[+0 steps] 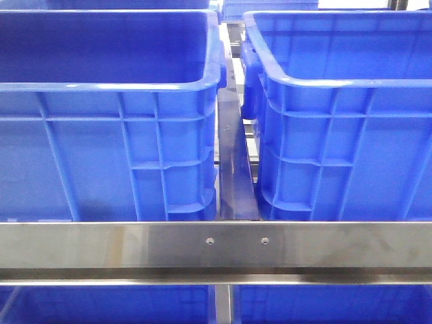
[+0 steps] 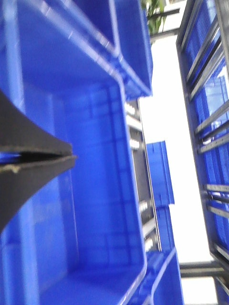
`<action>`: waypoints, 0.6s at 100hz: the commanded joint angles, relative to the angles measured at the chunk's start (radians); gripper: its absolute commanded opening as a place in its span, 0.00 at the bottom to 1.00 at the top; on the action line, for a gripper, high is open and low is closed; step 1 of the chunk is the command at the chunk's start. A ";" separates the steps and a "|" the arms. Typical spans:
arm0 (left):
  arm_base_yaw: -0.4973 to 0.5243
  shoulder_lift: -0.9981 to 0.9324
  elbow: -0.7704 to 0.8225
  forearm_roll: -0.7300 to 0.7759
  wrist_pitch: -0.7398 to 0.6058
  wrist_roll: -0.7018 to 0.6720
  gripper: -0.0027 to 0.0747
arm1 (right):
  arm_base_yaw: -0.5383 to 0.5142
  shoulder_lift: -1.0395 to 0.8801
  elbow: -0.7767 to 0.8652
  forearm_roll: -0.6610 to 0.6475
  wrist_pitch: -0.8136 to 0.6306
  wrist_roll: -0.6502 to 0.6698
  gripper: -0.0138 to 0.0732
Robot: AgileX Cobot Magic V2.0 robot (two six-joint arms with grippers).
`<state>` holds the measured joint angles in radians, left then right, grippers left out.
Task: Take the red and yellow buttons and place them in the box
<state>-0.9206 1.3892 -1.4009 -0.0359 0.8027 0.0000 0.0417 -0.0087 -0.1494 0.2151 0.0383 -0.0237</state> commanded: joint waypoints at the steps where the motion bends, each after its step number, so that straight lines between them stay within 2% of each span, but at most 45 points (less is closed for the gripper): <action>1: -0.009 -0.035 -0.033 -0.008 -0.057 0.000 0.01 | 0.001 0.024 -0.148 0.051 0.075 0.002 0.08; 16: -0.009 -0.033 -0.033 -0.008 -0.057 0.000 0.01 | 0.001 0.159 -0.354 0.075 0.314 0.002 0.08; 30: -0.009 -0.033 -0.033 -0.008 -0.057 0.000 0.01 | 0.001 0.306 -0.522 0.094 0.478 0.002 0.08; 42: -0.009 -0.033 -0.033 -0.008 -0.057 0.000 0.01 | 0.001 0.392 -0.606 0.157 0.553 0.002 0.08; 60: -0.009 -0.033 -0.033 -0.008 -0.055 0.000 0.01 | 0.001 0.455 -0.613 0.276 0.552 0.002 0.09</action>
<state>-0.9206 1.3892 -1.4009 -0.0359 0.8027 0.0000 0.0417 0.4098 -0.7294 0.4157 0.6402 -0.0207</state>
